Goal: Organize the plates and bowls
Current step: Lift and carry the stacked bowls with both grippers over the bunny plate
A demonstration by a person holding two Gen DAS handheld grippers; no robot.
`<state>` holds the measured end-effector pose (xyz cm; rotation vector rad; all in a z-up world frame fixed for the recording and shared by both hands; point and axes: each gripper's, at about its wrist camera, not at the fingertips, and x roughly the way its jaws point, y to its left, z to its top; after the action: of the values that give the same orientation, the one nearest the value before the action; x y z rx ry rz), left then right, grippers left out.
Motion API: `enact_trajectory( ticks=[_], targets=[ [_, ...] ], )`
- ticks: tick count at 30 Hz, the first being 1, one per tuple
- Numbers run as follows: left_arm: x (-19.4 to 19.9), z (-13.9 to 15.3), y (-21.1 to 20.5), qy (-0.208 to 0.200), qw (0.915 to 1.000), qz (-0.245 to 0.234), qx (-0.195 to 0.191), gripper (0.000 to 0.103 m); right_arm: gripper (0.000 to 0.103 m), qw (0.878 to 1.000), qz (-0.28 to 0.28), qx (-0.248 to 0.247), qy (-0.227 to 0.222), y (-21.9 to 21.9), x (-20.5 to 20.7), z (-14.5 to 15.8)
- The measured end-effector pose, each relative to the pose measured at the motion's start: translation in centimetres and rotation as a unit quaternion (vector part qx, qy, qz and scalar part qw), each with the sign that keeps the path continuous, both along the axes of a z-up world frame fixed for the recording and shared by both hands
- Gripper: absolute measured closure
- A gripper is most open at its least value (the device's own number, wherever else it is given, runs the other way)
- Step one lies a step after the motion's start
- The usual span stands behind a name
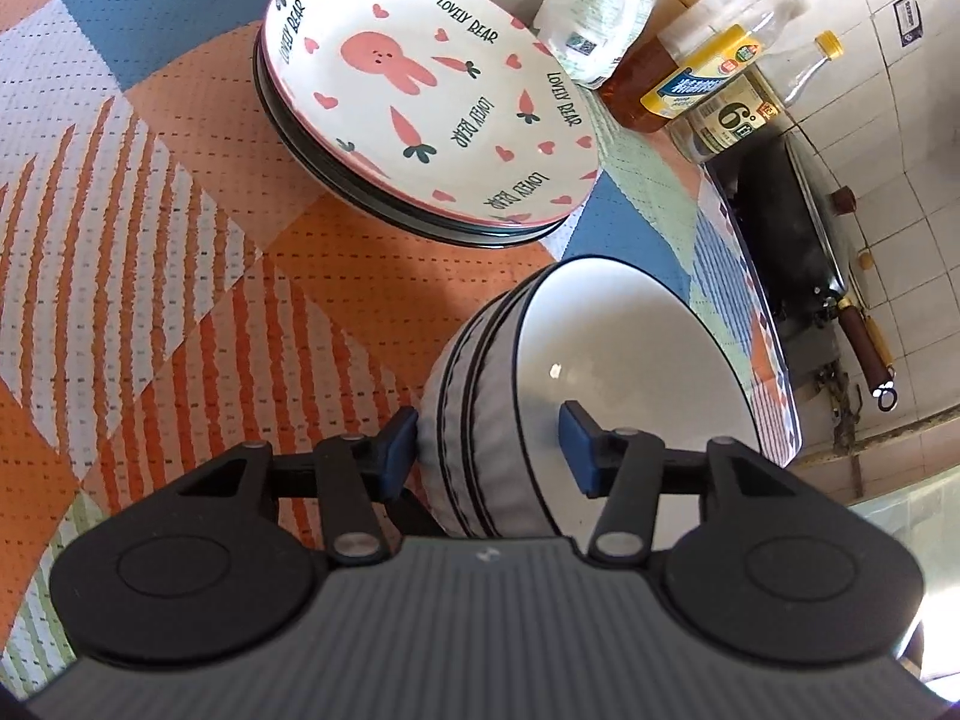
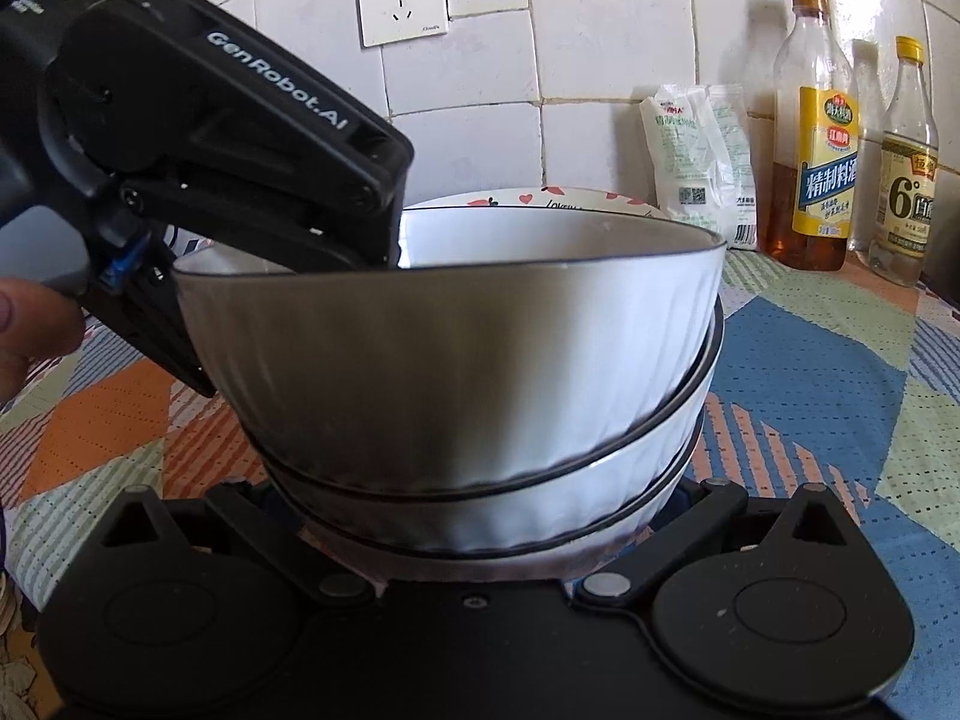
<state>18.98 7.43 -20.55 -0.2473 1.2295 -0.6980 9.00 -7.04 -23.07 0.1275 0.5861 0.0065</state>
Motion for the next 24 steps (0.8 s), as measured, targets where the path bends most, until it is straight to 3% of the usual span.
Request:
enact_trajectory(
  ticks=[10,18,24],
  targets=[
    [0.1,0.0,0.0,0.002,0.9999,-0.015,0.004,0.05,0.0,1.0,0.006,-0.003,0.007,-0.3,0.6,0.1],
    [-0.8,0.8,-0.3,-0.015,0.999,-0.032,0.028,0.049,0.0,1.0,0.01,-0.004,0.006,-0.2,0.5,0.3],
    [-1.1,0.7,1.3,0.005,0.9991,-0.035,0.026,0.049,0.0,1.0,0.018,-0.007,0.0,0.8,-0.1,0.2]
  ],
)
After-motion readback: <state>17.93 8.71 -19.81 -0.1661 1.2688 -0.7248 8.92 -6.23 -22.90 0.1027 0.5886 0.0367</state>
